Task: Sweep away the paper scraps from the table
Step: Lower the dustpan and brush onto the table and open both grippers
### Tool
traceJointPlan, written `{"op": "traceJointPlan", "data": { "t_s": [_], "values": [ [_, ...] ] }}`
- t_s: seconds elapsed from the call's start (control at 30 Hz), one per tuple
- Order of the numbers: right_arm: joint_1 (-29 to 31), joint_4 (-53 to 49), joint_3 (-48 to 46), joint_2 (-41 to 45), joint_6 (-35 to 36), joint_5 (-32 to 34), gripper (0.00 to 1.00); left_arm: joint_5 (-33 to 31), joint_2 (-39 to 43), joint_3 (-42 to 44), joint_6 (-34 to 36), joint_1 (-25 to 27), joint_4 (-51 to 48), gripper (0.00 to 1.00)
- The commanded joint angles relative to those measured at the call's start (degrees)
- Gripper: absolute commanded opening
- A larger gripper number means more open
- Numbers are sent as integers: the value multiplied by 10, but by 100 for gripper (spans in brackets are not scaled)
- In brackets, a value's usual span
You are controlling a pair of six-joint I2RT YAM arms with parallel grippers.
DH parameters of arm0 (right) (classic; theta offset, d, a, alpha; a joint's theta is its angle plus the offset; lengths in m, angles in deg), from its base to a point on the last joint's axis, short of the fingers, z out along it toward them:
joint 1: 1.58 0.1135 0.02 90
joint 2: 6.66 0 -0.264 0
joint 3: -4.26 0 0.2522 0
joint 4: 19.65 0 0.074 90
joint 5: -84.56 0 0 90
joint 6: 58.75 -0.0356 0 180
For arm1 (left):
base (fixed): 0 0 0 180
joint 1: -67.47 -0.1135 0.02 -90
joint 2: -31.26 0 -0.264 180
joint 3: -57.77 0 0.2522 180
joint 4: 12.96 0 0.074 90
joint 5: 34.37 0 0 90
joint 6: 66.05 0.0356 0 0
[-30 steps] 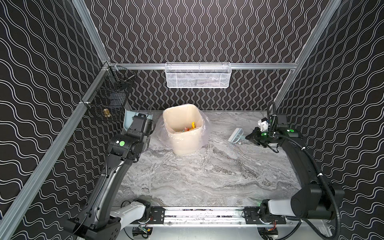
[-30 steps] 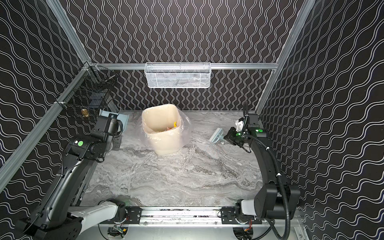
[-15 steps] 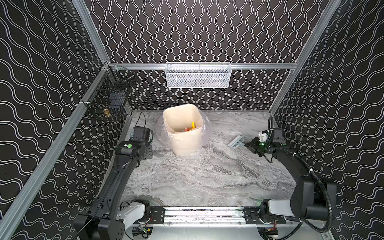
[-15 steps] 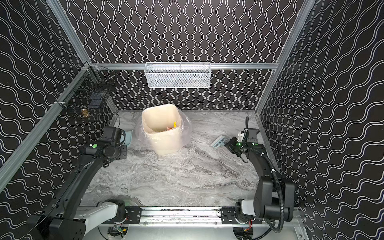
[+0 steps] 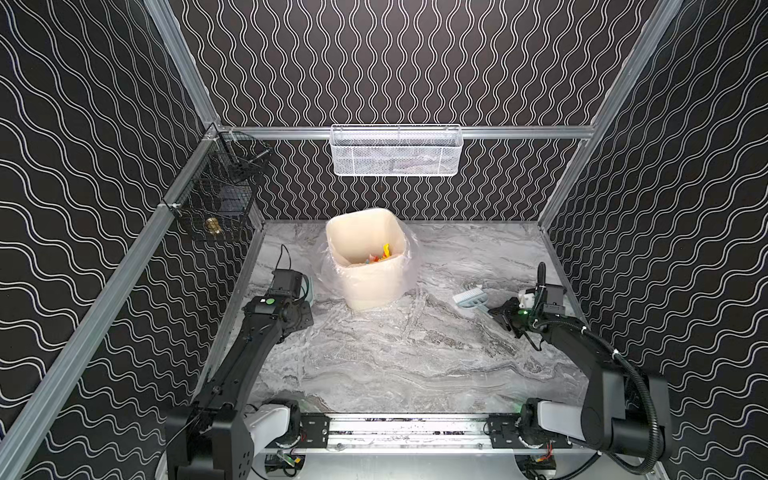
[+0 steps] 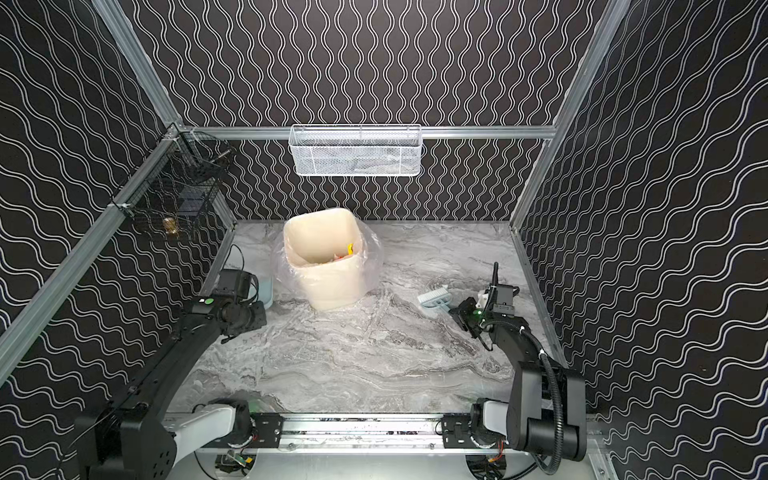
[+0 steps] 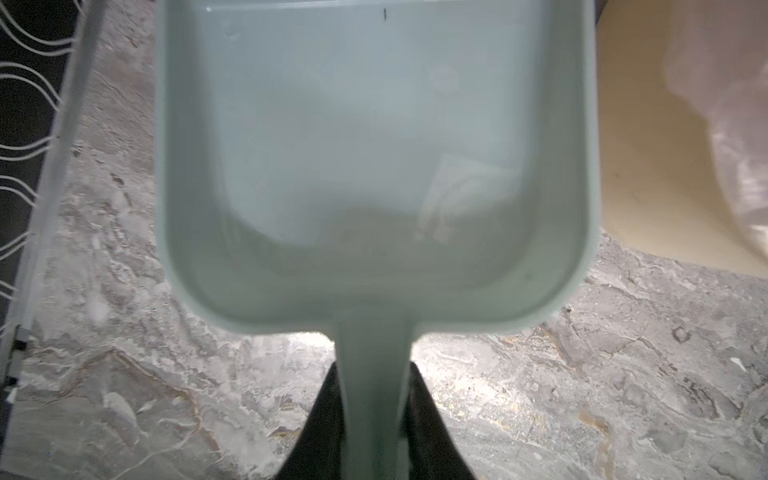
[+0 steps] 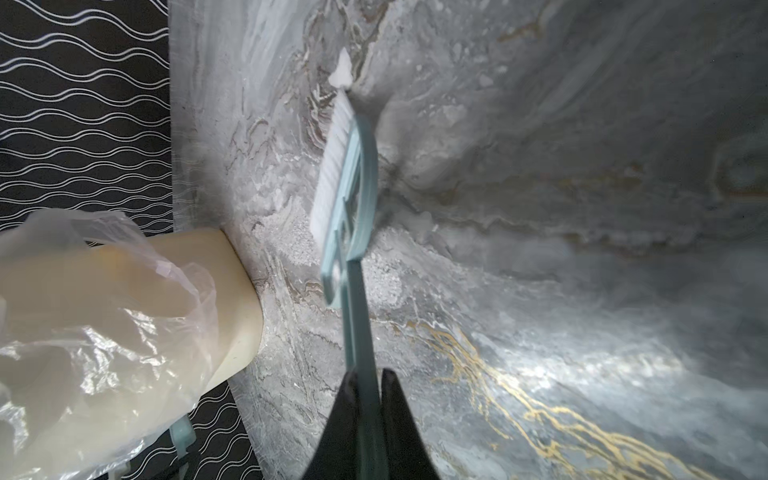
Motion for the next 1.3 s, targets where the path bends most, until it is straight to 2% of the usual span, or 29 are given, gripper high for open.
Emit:
{"op": "traceJointPlan", "data": {
  "t_s": [0.0,0.07,0.1,0.23,0.53,0.57,0.67,0.77,1.0,1.1,1.17,1.27],
  "values": [
    [-1,-30,-6,-3,-14,14,17,35,-12,25,-32,-4,58,5],
    [-1,-49,-7,-2,-16,25,21,39,-20,36,-37,-6,73,4],
    [-1,-62,-6,-1,-15,32,28,41,-25,40,-39,-6,81,4],
    [-1,-108,0,10,-11,59,44,48,-48,53,-41,-11,110,5],
    [-1,-164,23,36,0,82,89,67,-112,77,-48,-15,168,5],
    [-1,-165,30,36,6,85,99,71,-119,80,-50,-15,175,4],
    [0,-180,69,21,36,102,100,77,-141,87,-52,-15,188,8],
    [0,-193,111,6,68,122,100,77,-149,89,-51,-15,192,22],
    [14,-176,175,-5,140,185,100,64,-117,92,-43,-15,179,75],
    [35,-139,185,-1,175,229,100,41,-83,86,-27,-15,175,91],
    [50,-92,179,1,198,258,100,29,-59,81,-3,-15,190,98],
    [65,-20,169,-9,233,284,100,21,-23,78,59,-15,239,98]
  ]
}}
